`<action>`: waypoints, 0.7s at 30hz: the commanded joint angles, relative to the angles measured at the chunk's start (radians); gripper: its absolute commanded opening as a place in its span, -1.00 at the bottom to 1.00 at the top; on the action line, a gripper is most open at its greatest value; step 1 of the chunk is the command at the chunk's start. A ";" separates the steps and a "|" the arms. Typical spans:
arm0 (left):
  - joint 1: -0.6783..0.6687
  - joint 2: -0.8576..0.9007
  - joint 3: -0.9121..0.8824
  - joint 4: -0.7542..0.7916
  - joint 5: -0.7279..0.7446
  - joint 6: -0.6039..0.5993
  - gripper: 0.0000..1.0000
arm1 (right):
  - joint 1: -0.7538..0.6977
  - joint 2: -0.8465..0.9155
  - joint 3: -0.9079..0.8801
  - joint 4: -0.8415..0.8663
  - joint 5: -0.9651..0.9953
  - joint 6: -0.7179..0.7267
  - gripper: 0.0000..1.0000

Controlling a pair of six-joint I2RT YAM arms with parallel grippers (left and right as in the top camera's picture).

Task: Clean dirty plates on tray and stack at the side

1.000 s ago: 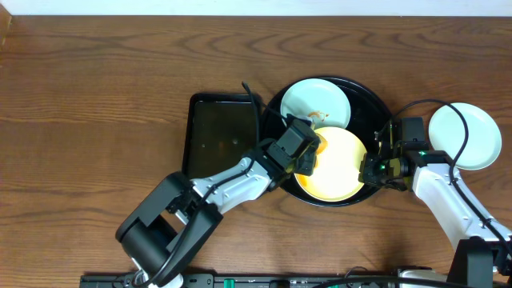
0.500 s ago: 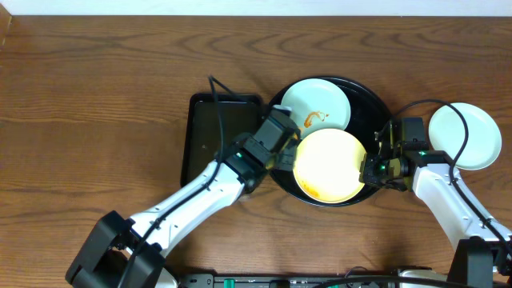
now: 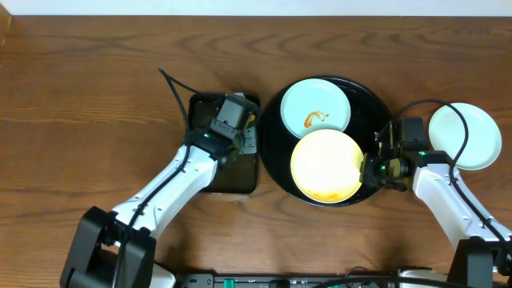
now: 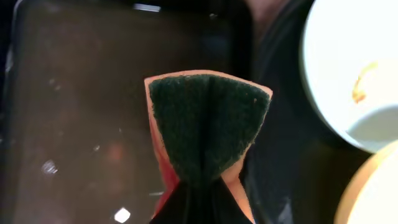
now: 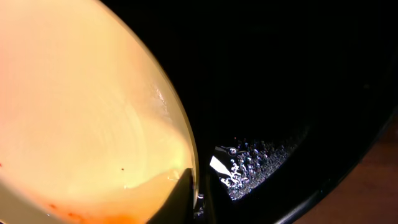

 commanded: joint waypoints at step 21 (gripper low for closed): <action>0.024 -0.006 -0.023 -0.056 -0.088 0.010 -0.78 | 0.006 0.005 -0.143 0.297 -0.130 -0.098 -0.46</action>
